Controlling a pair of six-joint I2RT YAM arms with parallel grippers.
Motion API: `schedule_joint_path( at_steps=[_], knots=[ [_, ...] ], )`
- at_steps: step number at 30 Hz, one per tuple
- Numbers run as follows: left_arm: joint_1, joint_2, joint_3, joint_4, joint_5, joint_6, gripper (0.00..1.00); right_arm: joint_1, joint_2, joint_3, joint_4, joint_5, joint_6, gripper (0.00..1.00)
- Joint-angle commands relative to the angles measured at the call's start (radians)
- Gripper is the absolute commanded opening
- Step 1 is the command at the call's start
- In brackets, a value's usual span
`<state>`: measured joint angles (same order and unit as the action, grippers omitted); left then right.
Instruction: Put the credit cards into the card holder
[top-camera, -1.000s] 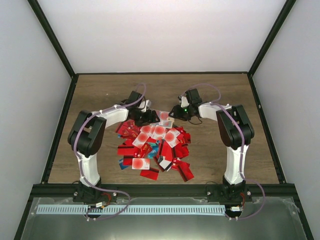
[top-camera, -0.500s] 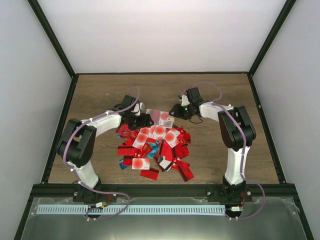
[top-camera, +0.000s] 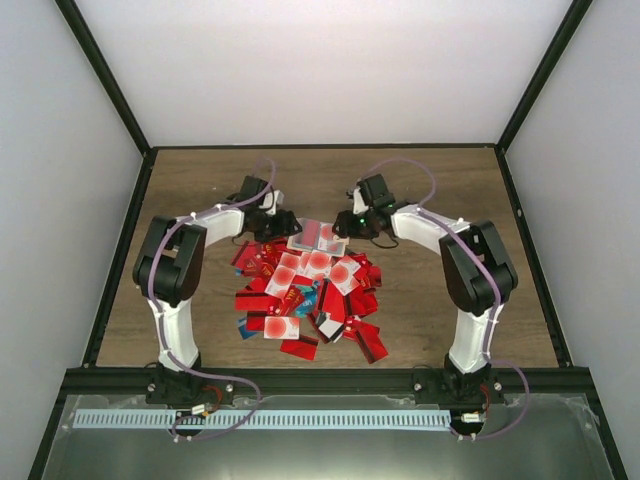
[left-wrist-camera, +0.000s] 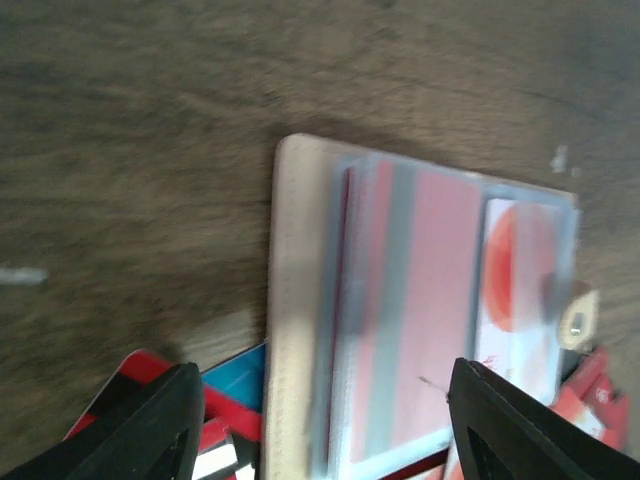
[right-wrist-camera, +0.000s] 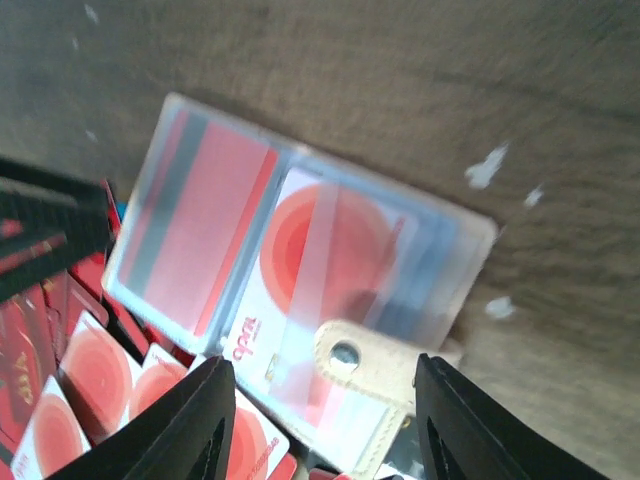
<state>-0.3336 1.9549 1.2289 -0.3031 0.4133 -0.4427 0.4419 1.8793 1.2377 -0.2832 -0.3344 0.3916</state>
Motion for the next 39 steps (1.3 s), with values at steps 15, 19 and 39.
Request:
schedule_joint_path(
  at_steps=[15, 19, 39],
  knots=[
    [0.043, 0.064, 0.055, -0.014, 0.089, 0.061, 0.67, 0.227, 0.164, 0.286, -0.33, 0.487, -0.054, 0.55],
    [0.045, 0.065, 0.049, -0.009, 0.093, 0.06, 0.66, 0.24, 0.201, 0.319, -0.357, 0.534, -0.053, 0.55],
    [0.047, 0.064, 0.04, 0.001, 0.107, 0.052, 0.62, 0.251, 0.202, 0.34, -0.402, 0.696, -0.058, 0.55]
  ],
)
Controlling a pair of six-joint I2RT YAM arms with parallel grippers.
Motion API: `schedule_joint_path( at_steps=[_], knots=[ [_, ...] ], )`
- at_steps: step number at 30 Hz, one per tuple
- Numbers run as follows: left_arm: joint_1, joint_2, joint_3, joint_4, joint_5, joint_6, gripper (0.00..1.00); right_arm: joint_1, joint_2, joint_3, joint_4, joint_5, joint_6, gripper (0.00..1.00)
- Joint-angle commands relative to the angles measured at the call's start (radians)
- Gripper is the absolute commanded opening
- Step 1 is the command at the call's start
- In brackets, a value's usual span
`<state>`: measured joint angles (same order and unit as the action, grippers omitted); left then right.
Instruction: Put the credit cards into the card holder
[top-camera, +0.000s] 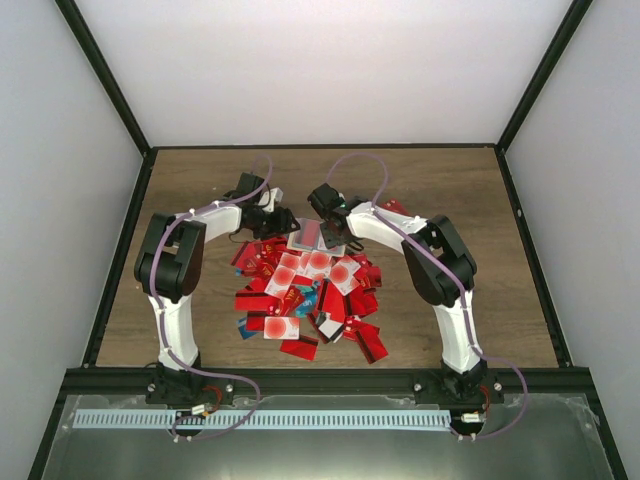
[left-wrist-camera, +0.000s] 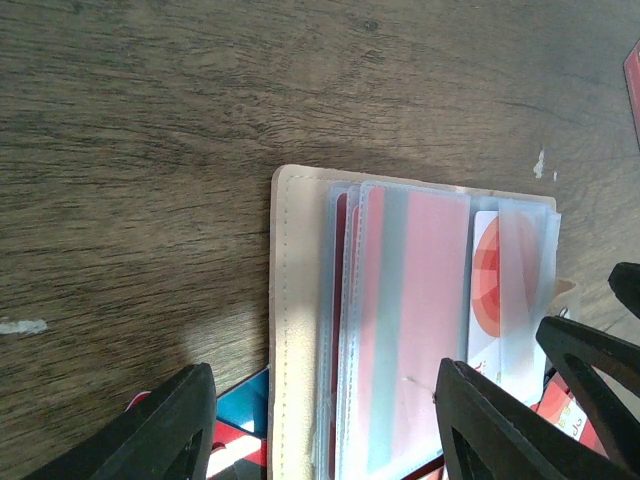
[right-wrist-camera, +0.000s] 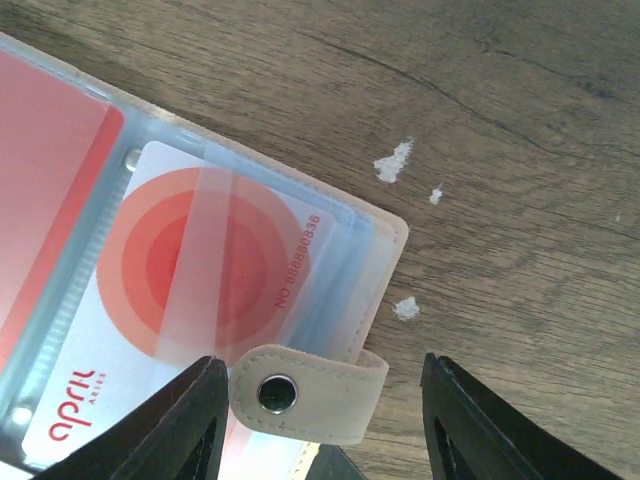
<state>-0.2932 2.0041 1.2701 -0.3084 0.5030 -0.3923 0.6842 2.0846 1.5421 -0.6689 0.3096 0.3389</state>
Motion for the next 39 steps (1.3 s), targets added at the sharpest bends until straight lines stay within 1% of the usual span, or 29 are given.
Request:
schedule_joint_path(
  at_steps=[1, 6, 10, 19, 25, 32, 39],
  knots=[
    [0.006, 0.015, -0.001, 0.006, 0.017, 0.001, 0.62, 0.009, -0.006, 0.034, -0.015, 0.056, -0.005, 0.55],
    [0.006, 0.015, 0.001, 0.002, 0.014, 0.002, 0.6, 0.009, -0.027, 0.022, -0.013, 0.083, -0.001, 0.53],
    [0.006, 0.019, 0.007, 0.0, 0.014, 0.002, 0.6, 0.009, -0.055, -0.011, 0.014, 0.099, 0.005, 0.5],
    [0.006, 0.017, 0.018, -0.015, 0.008, 0.002, 0.59, 0.001, -0.088, -0.075, 0.054, 0.116, 0.024, 0.31],
    [0.006, 0.018, 0.025, -0.024, 0.005, 0.004, 0.58, -0.017, -0.104, -0.111, 0.07, 0.112, 0.028, 0.29],
    [0.006, 0.017, 0.031, -0.033, 0.004, 0.006, 0.55, -0.032, -0.135, -0.154, 0.112, 0.073, 0.028, 0.12],
    [0.007, 0.027, 0.034, -0.038, 0.009, 0.01, 0.53, -0.046, -0.128, -0.175, 0.147, 0.026, 0.025, 0.07]
  ],
)
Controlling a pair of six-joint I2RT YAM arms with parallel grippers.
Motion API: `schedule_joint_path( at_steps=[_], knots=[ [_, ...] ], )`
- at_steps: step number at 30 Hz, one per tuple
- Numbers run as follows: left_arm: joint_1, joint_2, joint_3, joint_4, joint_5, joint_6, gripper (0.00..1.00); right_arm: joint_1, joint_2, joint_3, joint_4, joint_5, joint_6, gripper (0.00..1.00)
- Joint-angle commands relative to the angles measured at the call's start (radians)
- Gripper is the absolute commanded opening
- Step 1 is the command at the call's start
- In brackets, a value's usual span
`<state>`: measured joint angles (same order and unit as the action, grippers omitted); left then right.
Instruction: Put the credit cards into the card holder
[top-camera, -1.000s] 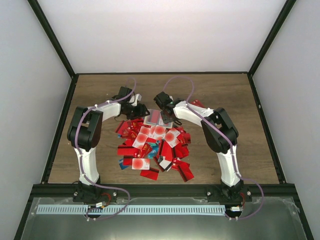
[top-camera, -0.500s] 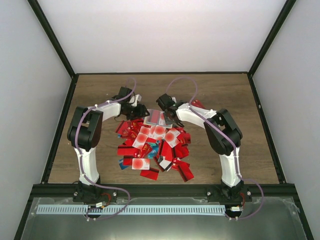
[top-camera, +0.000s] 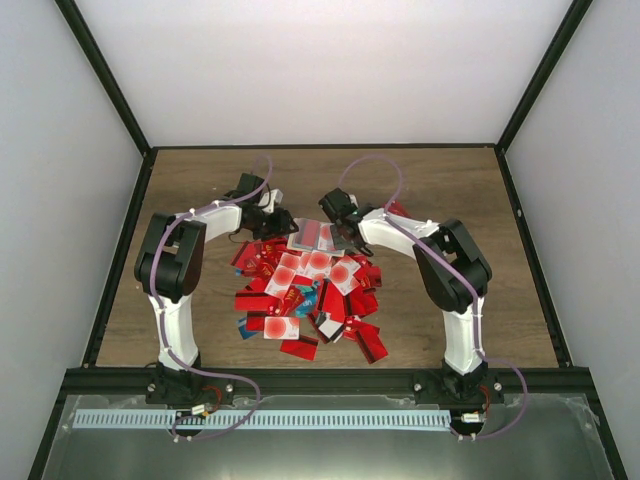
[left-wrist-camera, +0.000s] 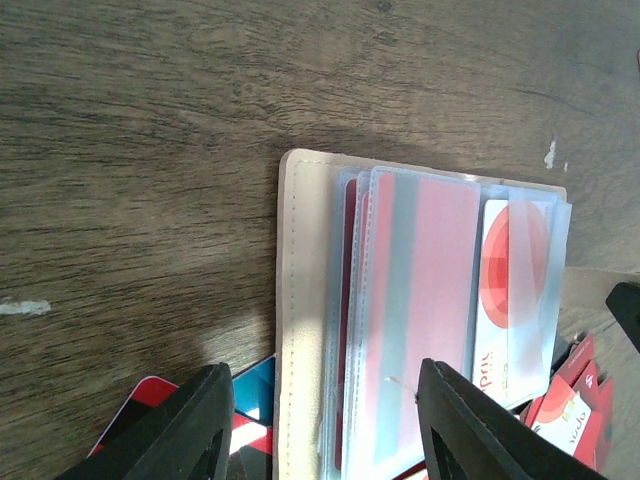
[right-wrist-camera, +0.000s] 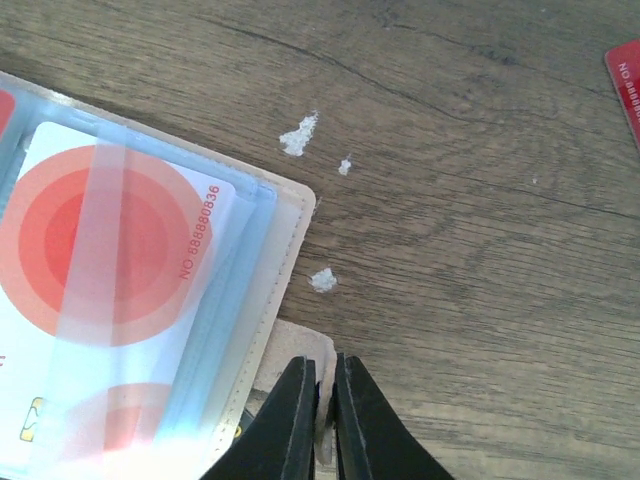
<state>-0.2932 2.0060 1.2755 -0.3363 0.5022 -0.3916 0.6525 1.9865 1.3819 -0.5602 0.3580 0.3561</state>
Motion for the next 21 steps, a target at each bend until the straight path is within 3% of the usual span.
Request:
schedule_joint_path(
  at_steps=[1, 21],
  knots=[
    [0.006, 0.027, 0.03, -0.01, 0.011, 0.009, 0.52, -0.017, -0.029, -0.019, 0.046, -0.032, 0.005, 0.06],
    [-0.003, 0.036, 0.047, -0.003, 0.119, -0.002, 0.52, -0.046, -0.024, -0.044, 0.121, -0.132, -0.003, 0.01]
  ],
)
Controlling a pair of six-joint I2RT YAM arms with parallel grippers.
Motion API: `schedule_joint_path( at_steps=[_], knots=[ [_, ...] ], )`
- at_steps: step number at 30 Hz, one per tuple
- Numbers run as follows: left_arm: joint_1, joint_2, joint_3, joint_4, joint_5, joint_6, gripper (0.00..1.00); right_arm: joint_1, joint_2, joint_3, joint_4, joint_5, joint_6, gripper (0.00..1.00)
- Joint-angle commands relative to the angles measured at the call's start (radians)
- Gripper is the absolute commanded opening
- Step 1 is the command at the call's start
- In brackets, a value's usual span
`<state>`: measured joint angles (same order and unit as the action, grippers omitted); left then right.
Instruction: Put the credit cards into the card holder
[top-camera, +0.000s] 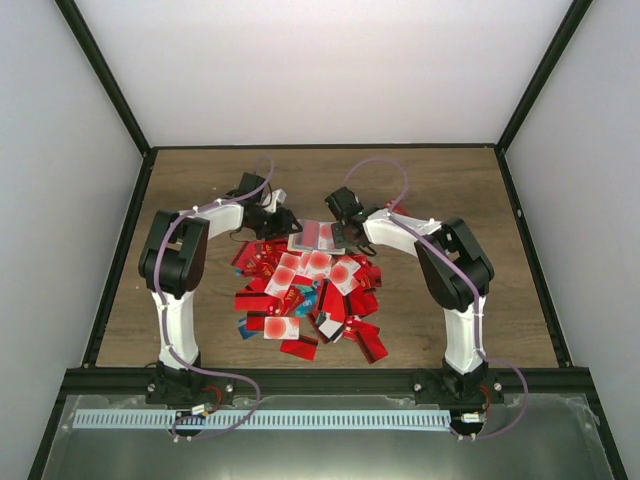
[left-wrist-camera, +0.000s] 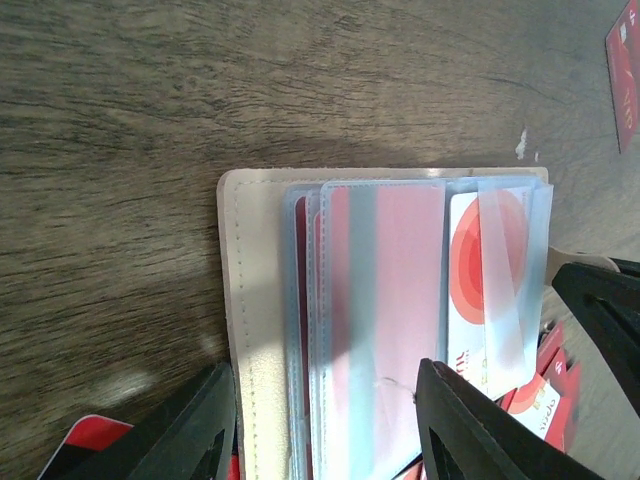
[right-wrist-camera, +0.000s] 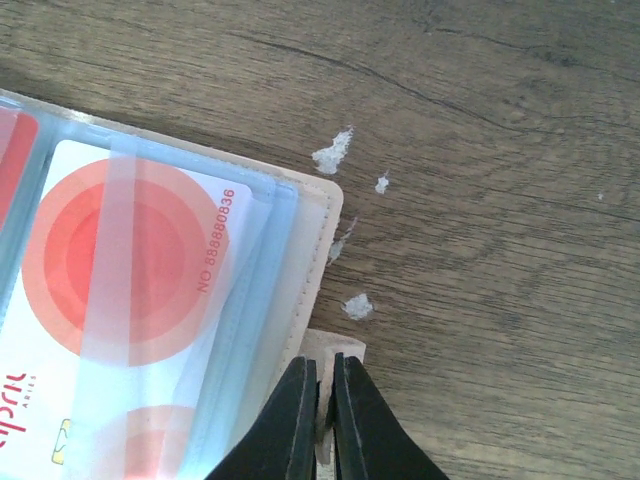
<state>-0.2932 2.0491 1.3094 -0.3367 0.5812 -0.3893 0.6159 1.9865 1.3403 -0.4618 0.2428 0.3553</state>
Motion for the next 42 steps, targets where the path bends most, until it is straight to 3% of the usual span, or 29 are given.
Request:
schedule_joint_path(
  at_steps=[1, 21, 42],
  knots=[
    [-0.004, -0.012, 0.012, -0.002, 0.045, -0.007, 0.52, -0.01, -0.025, -0.003, 0.024, -0.018, -0.003, 0.01],
    [-0.048, -0.073, 0.058, 0.018, 0.098, -0.074, 0.51, -0.022, -0.044, -0.012, 0.041, -0.052, -0.006, 0.01],
    [-0.133, -0.018, 0.165, 0.026, 0.095, -0.13, 0.5, -0.086, -0.112, -0.098, 0.12, -0.167, 0.024, 0.01]
  ],
)
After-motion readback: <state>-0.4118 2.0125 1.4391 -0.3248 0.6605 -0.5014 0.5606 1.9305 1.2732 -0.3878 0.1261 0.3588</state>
